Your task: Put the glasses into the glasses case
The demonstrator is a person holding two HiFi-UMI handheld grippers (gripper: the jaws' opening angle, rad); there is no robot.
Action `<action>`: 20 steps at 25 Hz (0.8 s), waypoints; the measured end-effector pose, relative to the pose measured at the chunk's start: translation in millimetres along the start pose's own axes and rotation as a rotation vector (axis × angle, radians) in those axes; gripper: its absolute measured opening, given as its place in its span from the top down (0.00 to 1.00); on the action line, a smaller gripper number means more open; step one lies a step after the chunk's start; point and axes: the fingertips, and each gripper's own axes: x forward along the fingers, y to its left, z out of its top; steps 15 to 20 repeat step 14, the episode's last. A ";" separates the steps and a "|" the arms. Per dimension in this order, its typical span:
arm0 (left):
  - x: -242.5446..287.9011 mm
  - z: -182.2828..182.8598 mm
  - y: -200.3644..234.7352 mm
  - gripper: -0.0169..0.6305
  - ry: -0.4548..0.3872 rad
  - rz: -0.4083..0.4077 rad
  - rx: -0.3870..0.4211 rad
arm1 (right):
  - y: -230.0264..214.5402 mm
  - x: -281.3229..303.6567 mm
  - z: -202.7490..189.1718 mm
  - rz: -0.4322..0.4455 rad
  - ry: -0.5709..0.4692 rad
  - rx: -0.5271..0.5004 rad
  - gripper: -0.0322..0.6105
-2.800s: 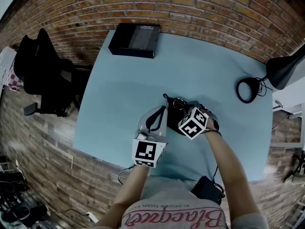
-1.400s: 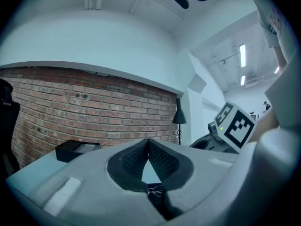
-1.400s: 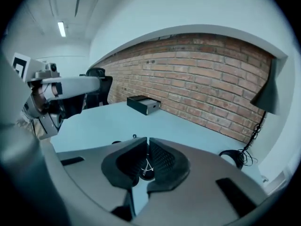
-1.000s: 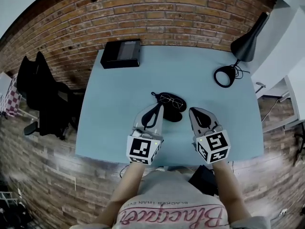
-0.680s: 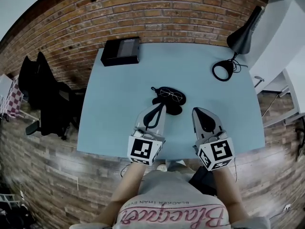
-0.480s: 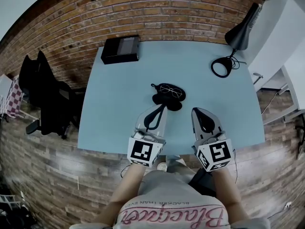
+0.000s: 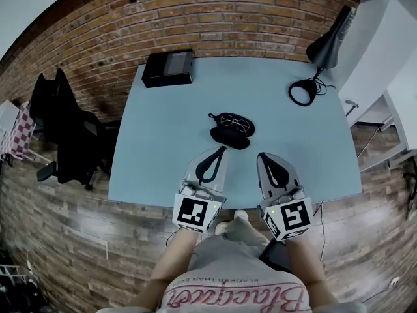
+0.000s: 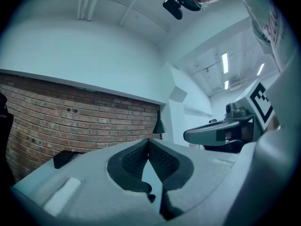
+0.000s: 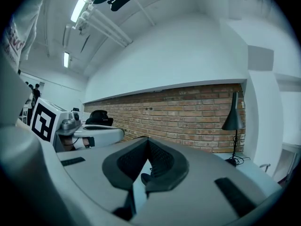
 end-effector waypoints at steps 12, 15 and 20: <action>24.2 12.2 -3.6 0.96 -0.023 0.031 0.017 | -8.2 7.2 13.6 0.049 -0.022 -0.033 0.94; 28.6 12.8 -1.6 0.96 -0.020 0.040 0.029 | -10.6 9.3 16.7 0.052 -0.025 -0.036 0.94; 28.6 12.8 -1.6 0.96 -0.020 0.040 0.029 | -10.6 9.3 16.7 0.052 -0.025 -0.036 0.94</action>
